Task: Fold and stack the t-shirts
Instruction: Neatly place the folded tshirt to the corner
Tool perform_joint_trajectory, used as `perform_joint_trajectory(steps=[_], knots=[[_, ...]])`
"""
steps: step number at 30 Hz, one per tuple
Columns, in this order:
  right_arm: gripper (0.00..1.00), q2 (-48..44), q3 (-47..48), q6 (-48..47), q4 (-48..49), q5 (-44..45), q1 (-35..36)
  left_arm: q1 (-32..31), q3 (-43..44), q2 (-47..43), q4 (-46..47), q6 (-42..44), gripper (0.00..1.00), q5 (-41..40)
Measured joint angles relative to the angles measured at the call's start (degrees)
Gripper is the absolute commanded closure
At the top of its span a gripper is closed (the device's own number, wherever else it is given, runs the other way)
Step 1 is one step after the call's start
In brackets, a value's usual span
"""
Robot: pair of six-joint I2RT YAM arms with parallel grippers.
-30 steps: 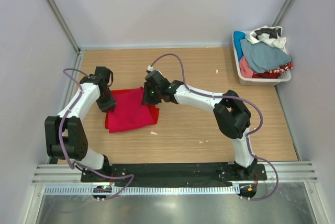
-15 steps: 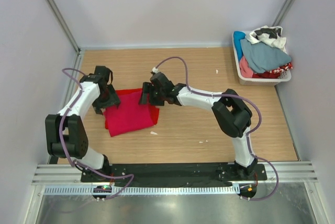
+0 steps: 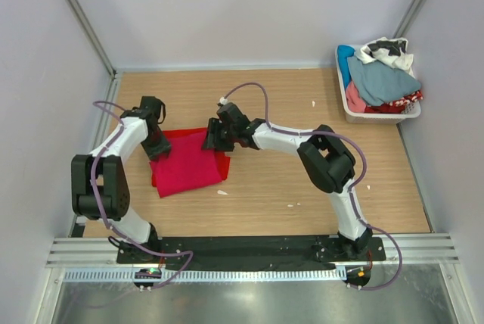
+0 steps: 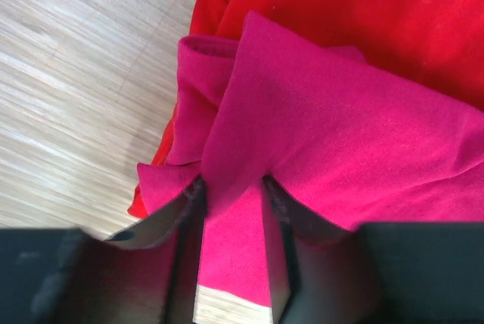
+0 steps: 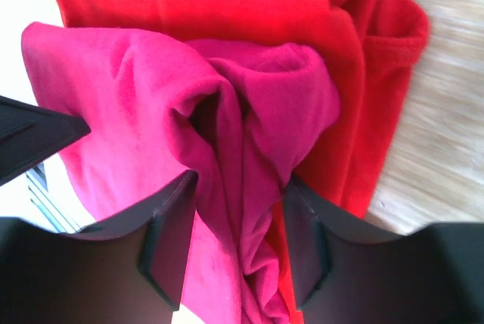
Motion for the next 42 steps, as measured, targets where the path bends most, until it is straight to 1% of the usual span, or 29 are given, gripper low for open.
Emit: perform_joint_trajectory(steps=[2,3,4,7,10,13,16,19,23,24,26,31,36,42], knots=[[0.52,1.03,1.14,-0.11,-0.24,-0.52,0.00,0.00,-0.09,0.00,0.33,-0.31,0.67,-0.39],[0.52,1.46,1.84,-0.22,-0.50,-0.68,0.00,0.00,-0.09,0.00,0.33,-0.35,0.53,-0.66],[0.53,2.01,2.84,-0.42,-0.85,-0.83,0.00,0.00,-0.09,0.00,0.28,-0.52,0.45,-1.14],[0.52,2.56,4.59,-1.09,-1.55,-0.79,0.00,0.00,-0.11,-0.15,0.13,-0.83,0.32,-2.67],[0.51,2.56,5.79,-1.57,-1.95,-0.74,0.00,0.00,-1.33,-1.99,0.39,-1.16,0.28,-4.42],[0.51,2.56,5.99,-1.92,-2.19,-0.72,0.00,0.07,-3.43,-5.57,0.76,-1.73,0.27,-5.38],[0.51,2.56,5.99,-2.23,-2.73,-0.70,0.00,0.68,-5.11,-7.96,1.84,-2.08,0.29,-5.31],[0.51,2.56,5.99,-2.43,-2.78,-0.68,0.00,2.60,-7.98,-9.29,4.90,-2.29,0.32,-4.09],[0.52,2.56,5.99,-2.60,-2.78,-0.66,0.00,6.01,-10.97,-9.77,8.35,-2.64,0.37,-1.60],[0.52,2.56,5.99,-2.60,-2.78,-0.66,0.00,6.38,-11.21,-9.77,9.03,-2.73,0.41,-1.05],[0.52,2.56,5.99,-2.62,-2.75,-0.68,0.00,6.49,-11.21,-9.75,10.49,-2.91,0.44,-0.26],[0.53,2.56,5.99,-2.62,-2.73,-0.68,0.00,6.47,-11.21,-9.44,13.99,-2.99,0.48,1.18],[0.54,2.56,5.99,-2.62,-2.75,-0.68,0.00,6.47,-11.21,-9.29,16.11,-3.19,0.58,2.19],[0.55,2.56,5.99,-2.62,-2.75,-0.68,0.00,6.47,-11.21,-7.23,17.18,-3.15,0.65,2.40]])
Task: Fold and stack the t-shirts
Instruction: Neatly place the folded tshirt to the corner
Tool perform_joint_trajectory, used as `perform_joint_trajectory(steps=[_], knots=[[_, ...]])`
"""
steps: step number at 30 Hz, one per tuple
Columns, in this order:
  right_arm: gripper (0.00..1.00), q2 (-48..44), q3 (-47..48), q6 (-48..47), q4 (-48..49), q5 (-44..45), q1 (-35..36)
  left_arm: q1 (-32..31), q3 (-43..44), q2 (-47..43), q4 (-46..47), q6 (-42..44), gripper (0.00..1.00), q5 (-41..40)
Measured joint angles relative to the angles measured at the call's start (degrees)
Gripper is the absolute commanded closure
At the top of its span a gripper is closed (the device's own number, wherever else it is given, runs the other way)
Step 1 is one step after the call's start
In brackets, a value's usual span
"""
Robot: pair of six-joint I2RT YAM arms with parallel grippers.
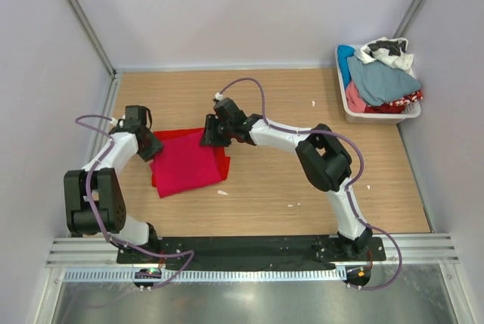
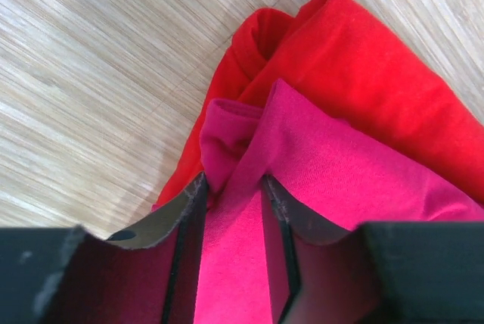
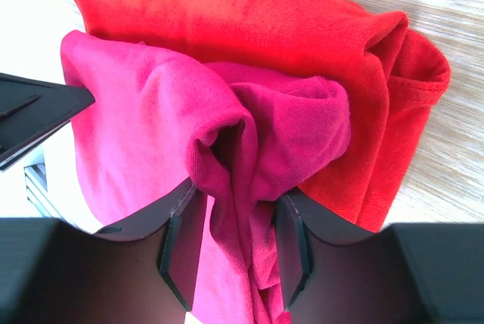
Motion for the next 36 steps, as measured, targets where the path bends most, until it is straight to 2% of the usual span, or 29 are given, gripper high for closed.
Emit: perform_joint_trajectory(steps=[4,8,11,14,15,17,25,30,36], knots=[[0.57,0.00,0.00,0.00,0.02,0.00,0.00,0.00,0.00,0.59,0.13,0.00,0.77,-0.02],[0.58,0.00,0.00,-0.09,0.07,-0.09,0.00,0.00,0.00,0.63,0.50,0.28,1.00,0.02],[0.62,0.00,0.00,-0.42,0.39,-0.13,0.00,0.00,0.00,0.63,0.81,0.85,1.00,0.02],[0.79,0.00,0.00,-1.07,0.72,-0.17,0.00,0.00,0.00,0.57,0.96,1.09,1.00,0.02],[0.90,0.00,0.00,-1.31,0.87,-0.17,0.00,0.00,0.00,0.52,1.01,1.11,1.00,0.02],[0.98,0.00,0.00,-1.73,1.29,-0.22,0.00,0.00,-0.02,0.24,1.01,1.11,1.00,0.00],[0.99,-0.24,-0.24,-3.58,2.62,0.37,0.00,0.00,-1.90,-6.19,1.77,1.05,1.00,0.72],[0.99,-3.67,-4.48,-4.39,5.09,1.81,0.02,-0.04,-1.79,-12.11,2.23,1.09,1.00,1.57],[0.99,-7.61,-8.26,-4.79,8.87,2.73,0.02,-0.11,-0.07,-10.38,3.39,1.11,1.00,3.28]])
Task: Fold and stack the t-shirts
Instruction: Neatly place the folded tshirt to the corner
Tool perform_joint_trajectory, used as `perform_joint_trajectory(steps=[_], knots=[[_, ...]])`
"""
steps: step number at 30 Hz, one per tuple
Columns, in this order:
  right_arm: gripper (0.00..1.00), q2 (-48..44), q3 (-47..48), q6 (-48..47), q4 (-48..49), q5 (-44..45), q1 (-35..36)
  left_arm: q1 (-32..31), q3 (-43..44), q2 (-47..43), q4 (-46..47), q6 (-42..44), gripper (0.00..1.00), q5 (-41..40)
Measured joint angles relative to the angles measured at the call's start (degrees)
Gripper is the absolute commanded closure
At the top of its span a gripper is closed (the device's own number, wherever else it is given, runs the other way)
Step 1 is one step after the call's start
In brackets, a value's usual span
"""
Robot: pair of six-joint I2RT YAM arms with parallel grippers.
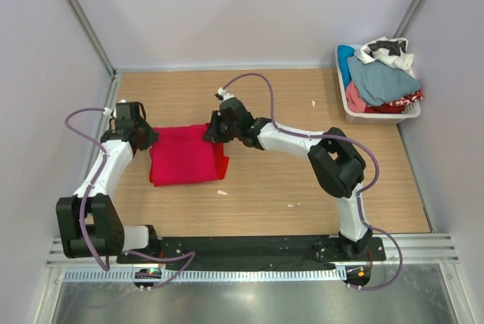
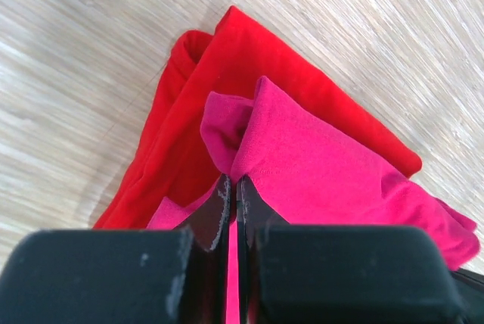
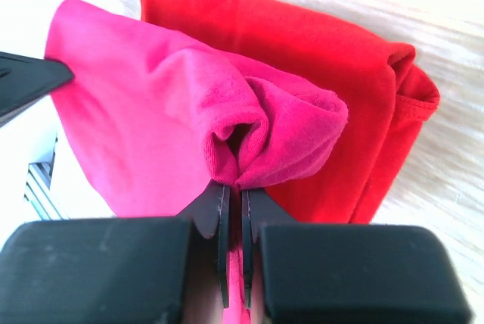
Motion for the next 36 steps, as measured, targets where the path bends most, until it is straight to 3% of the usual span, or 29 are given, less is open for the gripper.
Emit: perform_joint_trajectory(steps=[8,9,10,11,12,15,18,20,22,36], knots=[[0.96,0.00,-2.93,0.26,2.49,1.90,0.00,-0.07,4.42,5.79,0.70,0.20,1.00,1.95],[0.91,0.00,-3.19,0.28,2.49,2.21,0.00,-0.07,5.35,7.06,1.03,0.24,1.00,2.32],[0.79,0.00,-3.39,0.42,2.62,2.60,0.00,-0.07,6.10,8.37,1.62,0.26,0.88,2.71],[0.51,0.00,-3.45,0.68,2.89,3.04,0.00,-0.09,6.51,9.51,2.21,0.50,0.77,2.97],[0.40,0.00,-3.50,0.33,3.19,3.69,0.00,-0.09,6.84,10.82,2.84,0.59,0.68,3.08],[0.31,0.00,-3.48,0.26,3.17,4.61,-0.02,-0.07,6.93,12.74,3.50,0.24,0.49,2.25],[0.25,0.00,-3.48,-0.22,2.93,5.97,-0.28,-0.07,6.43,11.56,3.54,0.13,0.37,0.13],[0.23,0.00,-3.10,-0.39,2.47,6.58,-0.63,-0.07,6.19,9.53,2.99,0.02,0.36,-1.53],[0.11,0.00,-2.64,-0.44,1.66,7.28,-0.87,-0.07,6.19,7.30,2.69,0.04,0.36,-2.86],[0.11,0.00,-2.43,0.87,2.36,2.49,-3.96,-4.35,4.26,-4.42,-1.20,0.02,0.37,-3.56]])
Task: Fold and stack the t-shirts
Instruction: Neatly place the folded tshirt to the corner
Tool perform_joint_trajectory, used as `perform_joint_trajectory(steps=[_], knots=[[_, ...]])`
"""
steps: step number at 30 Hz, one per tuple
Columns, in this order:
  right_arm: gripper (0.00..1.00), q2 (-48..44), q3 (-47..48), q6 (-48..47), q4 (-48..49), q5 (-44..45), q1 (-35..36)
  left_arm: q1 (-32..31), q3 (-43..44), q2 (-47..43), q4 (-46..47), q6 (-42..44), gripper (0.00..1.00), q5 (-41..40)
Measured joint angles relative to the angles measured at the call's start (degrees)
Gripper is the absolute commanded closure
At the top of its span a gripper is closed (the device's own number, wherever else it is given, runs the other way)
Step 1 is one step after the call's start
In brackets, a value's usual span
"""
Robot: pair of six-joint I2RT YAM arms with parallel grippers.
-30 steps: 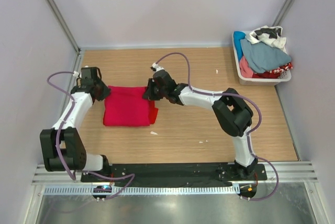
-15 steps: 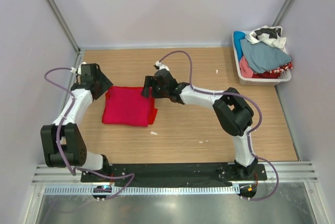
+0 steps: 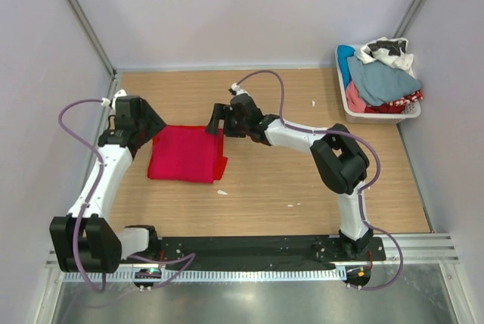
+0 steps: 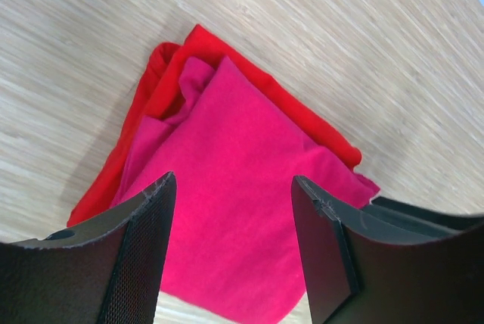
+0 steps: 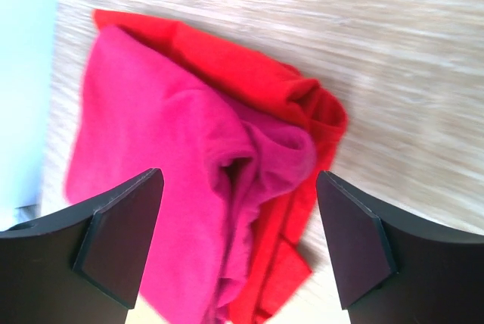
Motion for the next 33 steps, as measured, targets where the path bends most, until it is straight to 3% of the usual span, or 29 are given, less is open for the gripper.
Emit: perform_joint_trajectory(steps=[8,21,25,33], knots=[[0.05,0.04,-0.59,5.92,2.97,-3.30,0.79,-2.21,-1.90,-3.96,-2.40,-0.09,0.37,0.24],[0.08,5.25,1.70,9.73,4.28,-3.96,1.97,-4.87,-5.51,-8.07,-4.39,-0.42,0.37,0.11],[0.10,5.66,2.56,7.43,4.31,-3.78,1.88,-4.94,-6.32,-8.11,-4.46,-0.42,0.37,0.17],[0.00,2.25,3.39,-2.97,1.99,2.51,1.79,-6.73,-7.58,-8.24,-4.66,-0.44,0.38,-0.04]])
